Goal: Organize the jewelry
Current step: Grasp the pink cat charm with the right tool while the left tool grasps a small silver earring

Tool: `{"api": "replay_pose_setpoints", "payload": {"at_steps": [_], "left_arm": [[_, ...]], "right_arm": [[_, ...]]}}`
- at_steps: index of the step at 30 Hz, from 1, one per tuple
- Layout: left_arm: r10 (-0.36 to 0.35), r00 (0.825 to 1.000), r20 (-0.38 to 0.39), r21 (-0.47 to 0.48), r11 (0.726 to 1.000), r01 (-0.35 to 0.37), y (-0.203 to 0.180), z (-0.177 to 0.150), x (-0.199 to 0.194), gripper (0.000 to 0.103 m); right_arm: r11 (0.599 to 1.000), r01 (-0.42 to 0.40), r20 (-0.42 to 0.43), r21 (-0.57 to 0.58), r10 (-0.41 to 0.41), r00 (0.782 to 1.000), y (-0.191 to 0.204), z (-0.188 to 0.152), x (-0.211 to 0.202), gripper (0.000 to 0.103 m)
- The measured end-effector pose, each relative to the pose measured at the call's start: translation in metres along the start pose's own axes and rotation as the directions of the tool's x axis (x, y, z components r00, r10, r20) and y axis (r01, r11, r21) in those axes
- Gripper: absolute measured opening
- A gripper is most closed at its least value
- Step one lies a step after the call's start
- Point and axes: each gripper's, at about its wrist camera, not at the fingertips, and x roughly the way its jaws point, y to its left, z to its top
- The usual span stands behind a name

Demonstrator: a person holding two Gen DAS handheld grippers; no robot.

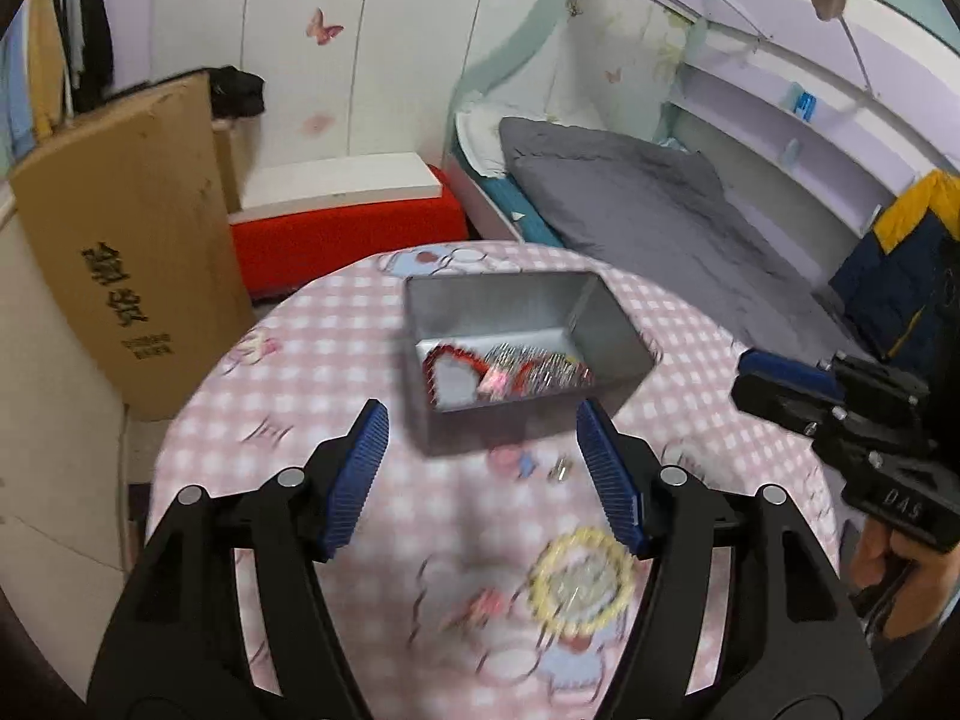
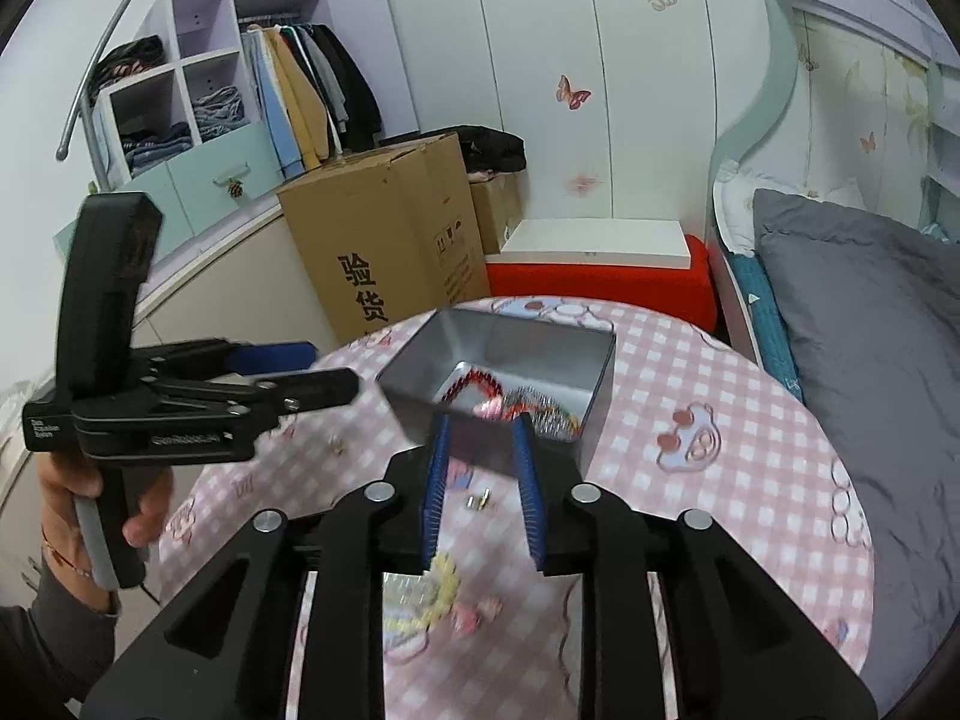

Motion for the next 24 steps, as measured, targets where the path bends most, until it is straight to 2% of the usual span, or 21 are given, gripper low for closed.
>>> {"api": "replay_pose_setpoints", "payload": {"at_steps": [6, 11, 15, 20, 24], "left_arm": [[0.026, 1.000, -0.007, 0.005, 1.000, -0.026, 0.005, -0.043, -0.017, 0.065], [0.039, 0.996, -0.077, -0.004, 0.999, -0.040, 0.010, -0.076, -0.002, 0.065], [0.054, 0.993, -0.104, -0.001, 0.999, -0.054, 0.010, -0.095, 0.007, 0.065], [0.091, 0.988, -0.121, -0.001, 0.996, -0.092, 0.013, -0.100, 0.020, 0.065], [0.105, 0.988, -0.115, 0.009, 0.994, -0.105, 0.012, -0.101, 0.026, 0.061]], "right_arm": [[1.000, 0.002, -0.038, 0.004, -0.002, 0.999, 0.016, -0.032, -0.009, 0.026], [1.000, 0.015, -0.080, 0.008, -0.014, 0.997, 0.025, -0.056, -0.007, 0.027], [0.998, 0.055, -0.115, 0.006, -0.054, 0.992, 0.026, -0.073, -0.001, 0.028], [0.992, 0.126, -0.161, -0.020, -0.128, 0.979, 0.022, -0.091, 0.008, 0.033], [0.992, 0.123, -0.187, -0.019, -0.124, 0.975, 0.020, -0.098, 0.016, 0.036]]}}
